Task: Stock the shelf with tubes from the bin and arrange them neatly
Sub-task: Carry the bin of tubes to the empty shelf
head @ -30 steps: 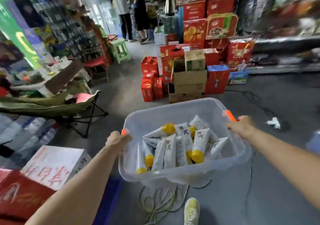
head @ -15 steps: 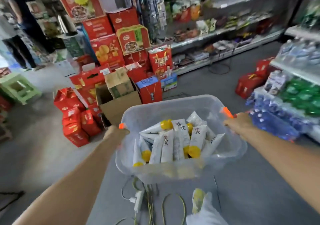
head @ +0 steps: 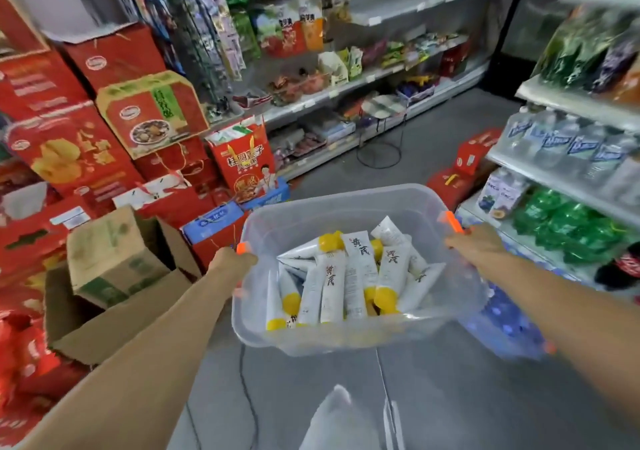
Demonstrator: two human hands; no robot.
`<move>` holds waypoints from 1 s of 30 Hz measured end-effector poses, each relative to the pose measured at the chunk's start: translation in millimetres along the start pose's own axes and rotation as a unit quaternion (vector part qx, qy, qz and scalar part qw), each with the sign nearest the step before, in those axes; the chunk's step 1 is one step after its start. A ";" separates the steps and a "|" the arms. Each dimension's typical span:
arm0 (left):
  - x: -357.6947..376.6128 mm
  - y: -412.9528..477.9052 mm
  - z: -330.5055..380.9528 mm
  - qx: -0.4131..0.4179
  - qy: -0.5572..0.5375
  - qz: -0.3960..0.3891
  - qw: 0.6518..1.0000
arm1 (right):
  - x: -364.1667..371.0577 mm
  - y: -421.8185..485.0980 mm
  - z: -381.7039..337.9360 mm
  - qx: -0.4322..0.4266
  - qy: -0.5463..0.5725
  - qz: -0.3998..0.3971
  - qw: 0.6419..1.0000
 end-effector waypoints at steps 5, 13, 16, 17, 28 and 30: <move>-5.6 113.5 121.5 0.025 0.050 0.008 0.998 | 19.3 111.0 -55.8 0.024 0.024 0.019 0.999; 9.5 317.5 305.8 0.087 0.033 -0.041 0.995 | 80.7 296.6 -135.8 0.070 0.072 0.062 0.993; 5.5 380.9 374.7 0.097 0.041 -0.051 0.993 | 95.3 354.0 -175.6 0.059 0.116 0.081 0.988; 4.0 400.0 397.7 0.105 0.043 -0.054 0.992 | 98.7 370.5 -188.1 0.054 0.129 0.088 0.986; 42.5 588.5 632.7 0.134 0.071 -0.069 0.986 | 97.2 613.1 -296.6 0.079 0.112 0.162 0.977; 67.3 625.7 671.6 0.125 0.069 -0.075 0.987 | 99.2 678.9 -306.3 0.080 0.089 0.145 0.982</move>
Point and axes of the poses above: each hand's wrist, its own y-axis towards the middle knuckle, its own x-axis out of the palm, z = x × y, the point moved 10 cm from there along y, towards the middle knuckle, and after that the axes turned 11 degrees about y, right-handed, at the moved point
